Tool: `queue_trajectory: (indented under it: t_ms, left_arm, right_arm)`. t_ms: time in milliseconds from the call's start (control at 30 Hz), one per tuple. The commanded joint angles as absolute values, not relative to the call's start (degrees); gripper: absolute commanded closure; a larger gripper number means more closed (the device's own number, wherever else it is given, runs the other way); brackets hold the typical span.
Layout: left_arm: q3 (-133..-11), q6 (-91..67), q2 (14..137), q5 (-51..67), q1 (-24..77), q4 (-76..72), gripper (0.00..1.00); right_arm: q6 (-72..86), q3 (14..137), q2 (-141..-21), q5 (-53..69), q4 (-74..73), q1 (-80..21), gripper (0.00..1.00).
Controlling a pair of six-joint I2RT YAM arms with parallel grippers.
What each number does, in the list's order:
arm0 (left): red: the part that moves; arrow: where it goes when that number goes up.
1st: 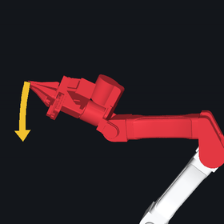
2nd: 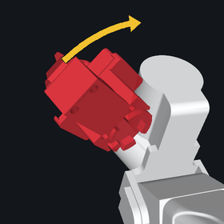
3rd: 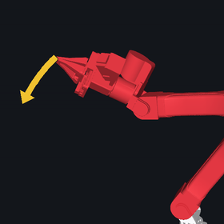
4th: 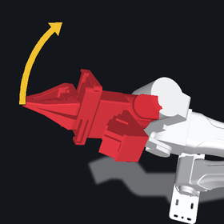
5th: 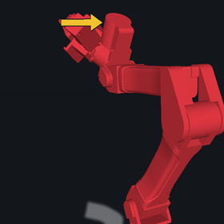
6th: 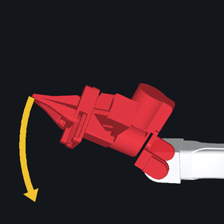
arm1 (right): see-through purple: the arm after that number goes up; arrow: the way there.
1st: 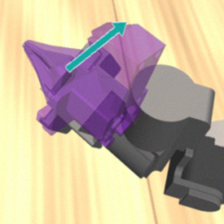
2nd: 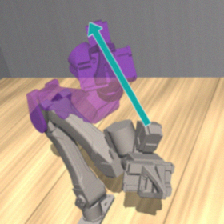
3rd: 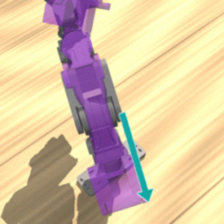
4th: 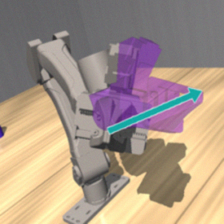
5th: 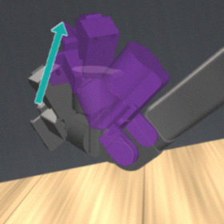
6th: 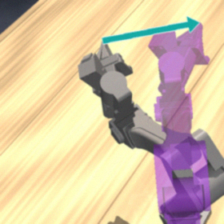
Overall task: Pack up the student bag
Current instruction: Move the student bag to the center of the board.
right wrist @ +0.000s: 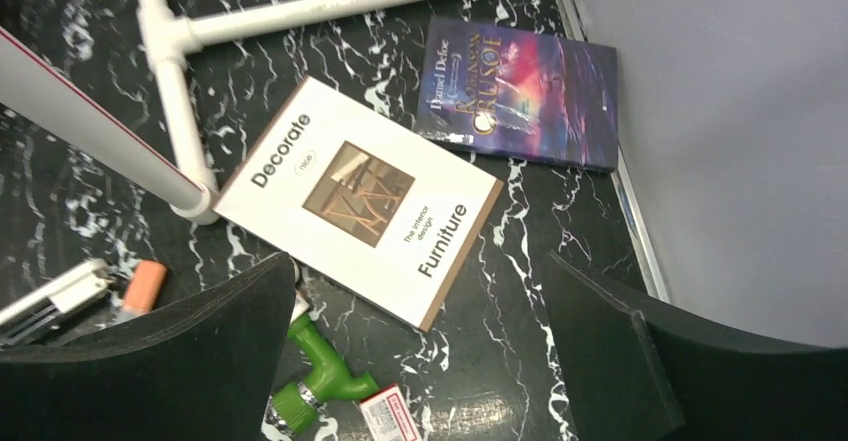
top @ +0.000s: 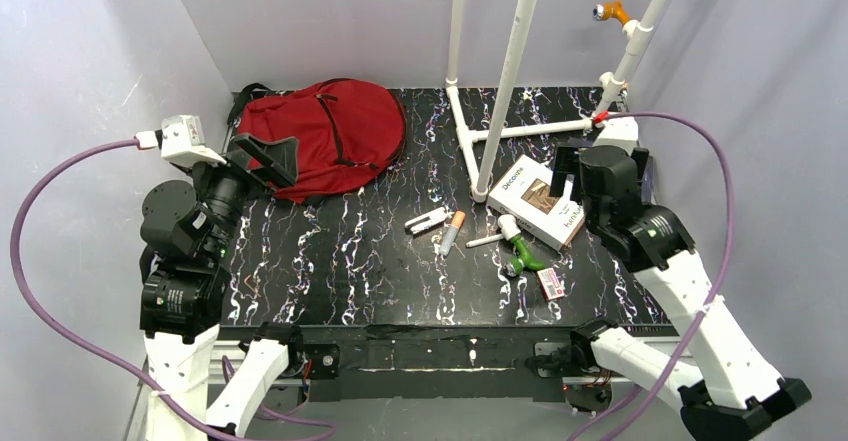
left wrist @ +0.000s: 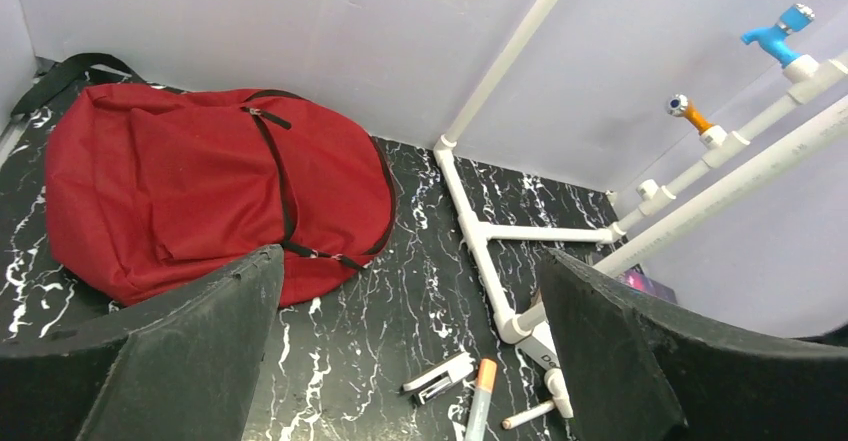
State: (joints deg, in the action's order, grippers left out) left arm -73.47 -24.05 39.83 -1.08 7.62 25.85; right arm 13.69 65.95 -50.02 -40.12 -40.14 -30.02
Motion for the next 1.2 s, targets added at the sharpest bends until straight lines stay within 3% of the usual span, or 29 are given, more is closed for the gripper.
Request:
queue_trajectory:
  t_ms: [0,333,733,933,1167]
  left_arm:
    - [-72.3,-24.9,40.8,2.2,7.3,25.0,0.01]
    - [-79.2,-25.2,60.1,18.2,7.3,37.9,0.01]
    - [-69.6,-28.0,70.8,27.3,9.0,33.7,0.01]
    - [-78.5,-20.4,82.8,18.1,11.4,36.3,0.01]
    - [-100.7,-12.5,107.7,-8.1,13.8,41.8,0.01]
  right_arm:
    - [14.1,66.2,-50.7,-42.5,-40.6,-30.1,0.0]
    - [19.1,60.1,-51.8,-30.9,-32.2,-30.1,0.0]
    - [23.8,46.3,-51.6,-1.2,-20.2,-30.1,0.0]
    - [24.3,41.7,-51.4,4.2,-15.5,-30.1,0.0]
    - [24.5,42.0,-53.7,7.6,-14.0,-30.1,0.0]
